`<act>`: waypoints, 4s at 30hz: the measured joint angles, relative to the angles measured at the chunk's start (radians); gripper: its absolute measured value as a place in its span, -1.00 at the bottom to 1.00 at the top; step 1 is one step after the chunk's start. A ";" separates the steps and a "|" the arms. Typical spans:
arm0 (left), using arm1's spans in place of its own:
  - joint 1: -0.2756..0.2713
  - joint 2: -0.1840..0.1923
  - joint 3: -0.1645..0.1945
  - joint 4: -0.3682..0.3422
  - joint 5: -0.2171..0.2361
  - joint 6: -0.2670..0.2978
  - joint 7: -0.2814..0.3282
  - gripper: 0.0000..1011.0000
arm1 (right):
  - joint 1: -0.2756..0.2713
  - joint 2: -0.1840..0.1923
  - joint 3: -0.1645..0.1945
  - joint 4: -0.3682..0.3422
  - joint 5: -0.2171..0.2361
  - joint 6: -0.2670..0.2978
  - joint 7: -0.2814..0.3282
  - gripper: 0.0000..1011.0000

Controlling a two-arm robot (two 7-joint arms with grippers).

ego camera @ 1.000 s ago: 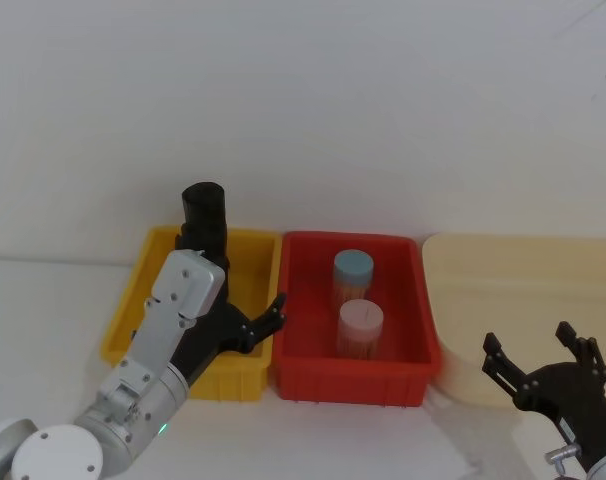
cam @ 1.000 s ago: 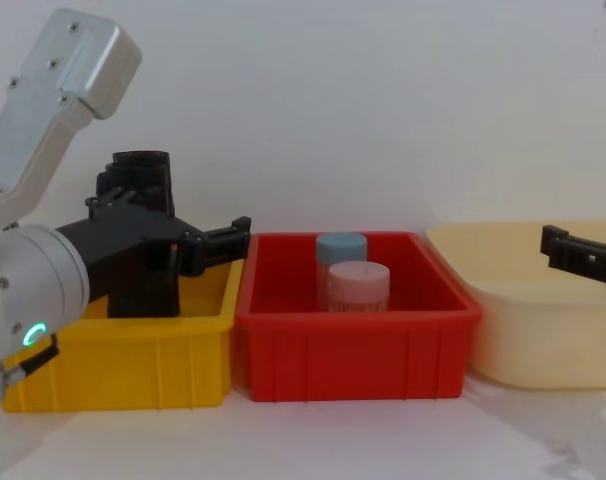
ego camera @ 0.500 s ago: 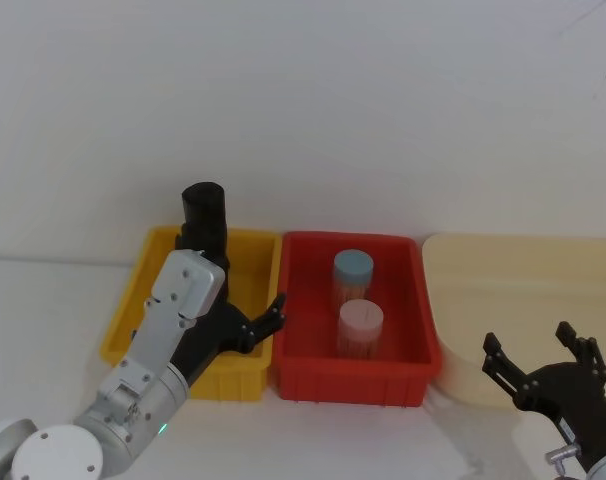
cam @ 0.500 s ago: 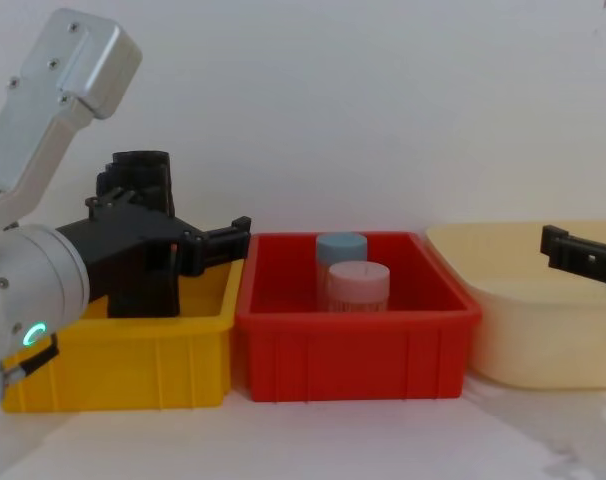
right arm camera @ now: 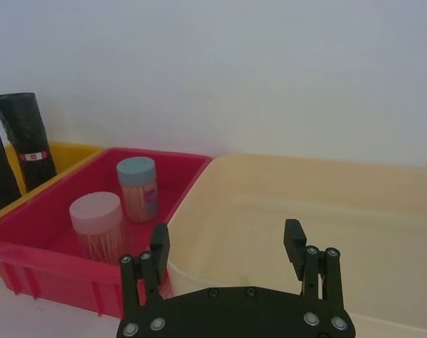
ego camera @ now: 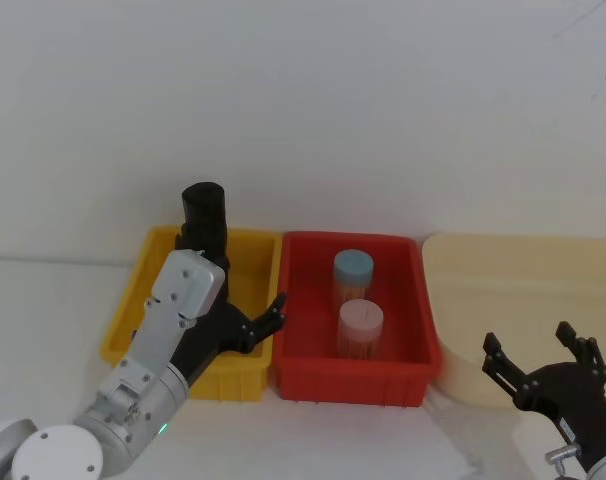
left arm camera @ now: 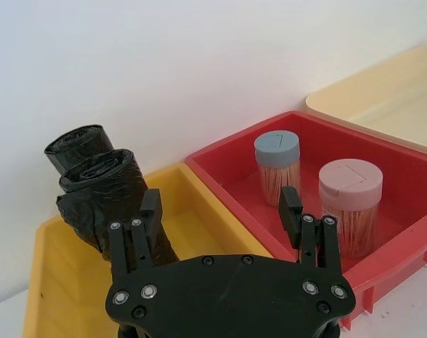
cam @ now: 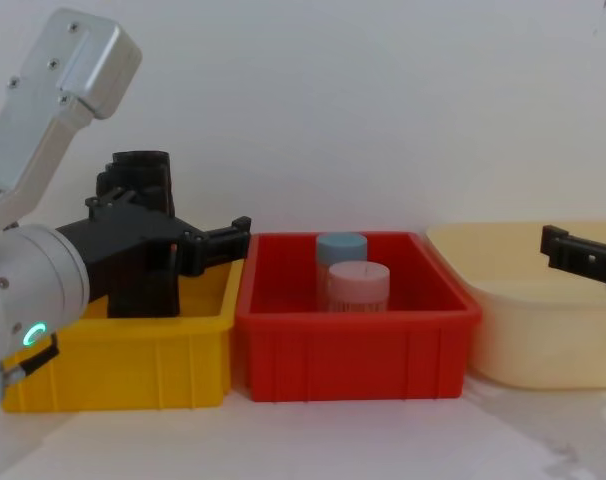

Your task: Pick up the garbage bag with the one hand and transfer it to the other hand.

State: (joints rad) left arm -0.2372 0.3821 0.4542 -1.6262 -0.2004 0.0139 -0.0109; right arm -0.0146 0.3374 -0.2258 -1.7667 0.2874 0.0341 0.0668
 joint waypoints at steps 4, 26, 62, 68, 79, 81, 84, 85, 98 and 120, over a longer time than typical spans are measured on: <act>0.000 0.000 0.000 0.000 0.000 0.000 0.000 0.98 | -0.002 0.001 0.001 -0.002 0.000 0.001 0.001 0.98; 0.000 0.000 0.000 0.000 0.000 0.000 0.000 0.98 | -0.017 0.087 -0.021 -0.082 0.014 0.057 0.151 0.98; 0.000 0.000 0.000 0.000 0.000 0.000 0.000 0.98 | 0.283 0.018 -0.206 0.083 -0.127 0.277 0.252 0.98; 0.000 0.000 0.000 0.000 0.000 0.000 0.000 0.98 | 0.331 0.006 -0.233 0.117 -0.157 0.319 0.260 0.98; 0.000 0.000 0.000 0.000 0.000 0.000 0.000 0.98 | 0.409 -0.017 -0.274 0.190 -0.204 0.367 0.280 0.98; 0.000 0.000 0.000 0.000 0.000 0.000 0.000 0.98 | 0.425 -0.023 -0.280 0.209 -0.213 0.373 0.282 0.98; 0.000 0.000 0.000 0.000 0.000 0.000 0.000 0.98 | 0.444 -0.032 -0.286 0.233 -0.222 0.379 0.283 0.98; 0.000 0.000 0.000 0.000 0.000 0.000 0.000 0.98 | 0.453 -0.037 -0.287 0.244 -0.226 0.382 0.283 0.98; 0.000 0.000 0.000 0.000 0.000 0.000 0.000 0.98 | 0.510 -0.072 -0.297 0.330 -0.255 0.393 0.282 0.98; 0.000 0.000 0.000 0.000 0.000 0.000 0.000 0.98 | 0.544 -0.107 -0.308 0.406 -0.276 0.378 0.307 0.98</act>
State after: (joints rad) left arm -0.2372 0.3821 0.4542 -1.6262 -0.2004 0.0138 -0.0109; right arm 0.5297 0.2305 -0.5338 -1.3611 0.0113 0.4117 0.3742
